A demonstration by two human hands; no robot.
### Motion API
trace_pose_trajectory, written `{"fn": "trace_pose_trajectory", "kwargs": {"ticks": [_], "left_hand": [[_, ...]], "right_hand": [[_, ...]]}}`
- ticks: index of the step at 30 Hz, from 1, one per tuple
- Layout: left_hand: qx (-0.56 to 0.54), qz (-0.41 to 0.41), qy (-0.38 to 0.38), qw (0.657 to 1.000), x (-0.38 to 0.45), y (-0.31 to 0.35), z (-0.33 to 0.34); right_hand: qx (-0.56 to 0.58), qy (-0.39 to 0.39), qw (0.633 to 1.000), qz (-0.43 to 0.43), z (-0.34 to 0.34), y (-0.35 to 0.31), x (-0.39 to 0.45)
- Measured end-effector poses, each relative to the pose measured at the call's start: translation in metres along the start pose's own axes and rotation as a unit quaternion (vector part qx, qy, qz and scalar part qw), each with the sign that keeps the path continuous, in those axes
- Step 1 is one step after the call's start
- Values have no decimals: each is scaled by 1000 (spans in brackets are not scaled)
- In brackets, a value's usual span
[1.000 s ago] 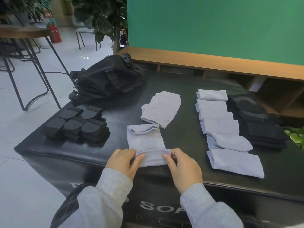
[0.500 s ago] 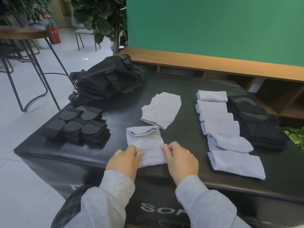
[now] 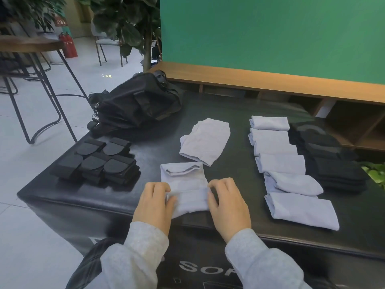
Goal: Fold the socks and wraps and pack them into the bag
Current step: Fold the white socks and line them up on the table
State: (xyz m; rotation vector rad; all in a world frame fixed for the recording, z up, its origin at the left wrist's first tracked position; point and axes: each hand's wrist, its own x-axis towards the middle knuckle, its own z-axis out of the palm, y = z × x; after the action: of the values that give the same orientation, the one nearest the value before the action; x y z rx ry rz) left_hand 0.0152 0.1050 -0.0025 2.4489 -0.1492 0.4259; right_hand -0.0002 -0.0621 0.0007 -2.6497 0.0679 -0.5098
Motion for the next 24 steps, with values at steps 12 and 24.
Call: {"fn": "trace_pose_trajectory", "kwargs": {"ticks": [12,24], "left_hand": [[35,221,9,975,-10,-29,12],[22,229,-7,973,-10,-32,8]], "right_hand": [[13,-73,990,-121,3,9,-9],[117,-59,990,-44,-8,12,-11]]}}
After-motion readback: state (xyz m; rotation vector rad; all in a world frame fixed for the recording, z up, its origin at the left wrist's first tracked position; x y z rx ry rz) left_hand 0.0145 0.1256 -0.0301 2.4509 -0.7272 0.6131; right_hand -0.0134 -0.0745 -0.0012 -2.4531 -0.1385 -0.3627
